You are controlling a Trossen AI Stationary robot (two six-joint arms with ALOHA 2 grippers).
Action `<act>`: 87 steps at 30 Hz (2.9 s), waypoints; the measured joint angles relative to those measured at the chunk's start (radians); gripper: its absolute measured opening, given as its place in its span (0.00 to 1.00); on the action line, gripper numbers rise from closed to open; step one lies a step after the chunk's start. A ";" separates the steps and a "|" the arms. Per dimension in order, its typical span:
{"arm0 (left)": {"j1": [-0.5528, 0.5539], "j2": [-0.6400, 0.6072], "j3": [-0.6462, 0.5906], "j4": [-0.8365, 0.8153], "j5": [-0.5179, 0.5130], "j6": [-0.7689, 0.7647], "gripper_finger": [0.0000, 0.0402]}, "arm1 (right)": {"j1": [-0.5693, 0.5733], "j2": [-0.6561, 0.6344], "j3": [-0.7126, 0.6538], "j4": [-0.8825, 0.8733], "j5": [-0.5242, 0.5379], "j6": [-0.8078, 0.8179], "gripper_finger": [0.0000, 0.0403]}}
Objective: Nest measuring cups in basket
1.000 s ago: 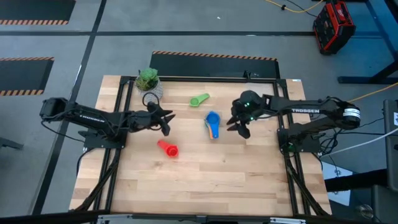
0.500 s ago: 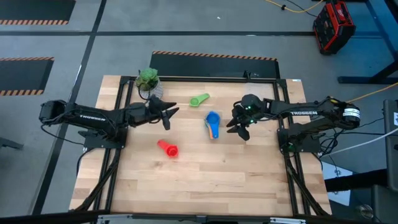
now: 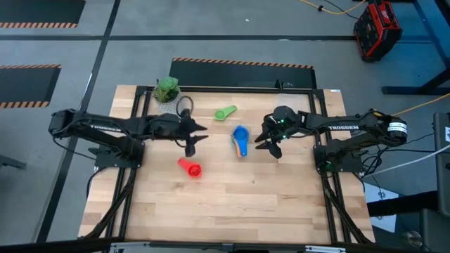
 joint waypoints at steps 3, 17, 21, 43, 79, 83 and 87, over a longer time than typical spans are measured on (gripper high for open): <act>-0.022 0.037 0.022 -0.094 0.039 -0.011 0.34 | 0.000 0.000 0.000 -0.001 0.000 -0.001 0.42; -0.108 0.240 0.024 -0.207 0.235 -0.170 0.34 | 0.000 0.000 0.000 -0.002 0.000 -0.003 0.42; -0.109 0.283 0.024 -0.244 0.234 -0.192 0.34 | 0.000 0.000 0.000 -0.003 0.000 -0.003 0.42; -0.108 0.429 0.024 -0.289 0.244 -0.222 0.34 | 0.000 0.000 0.000 -0.007 0.000 -0.003 0.42; -0.108 0.443 0.022 -0.002 -0.190 -0.759 0.02 | 0.000 0.000 0.000 0.006 0.000 0.000 0.42; -0.108 0.443 0.022 0.136 -0.365 -0.805 0.02 | 0.000 0.000 0.000 0.058 0.002 0.055 0.42; -0.108 0.443 0.022 0.252 -0.499 -0.804 0.02 | 0.000 0.000 0.000 0.168 0.005 0.140 0.42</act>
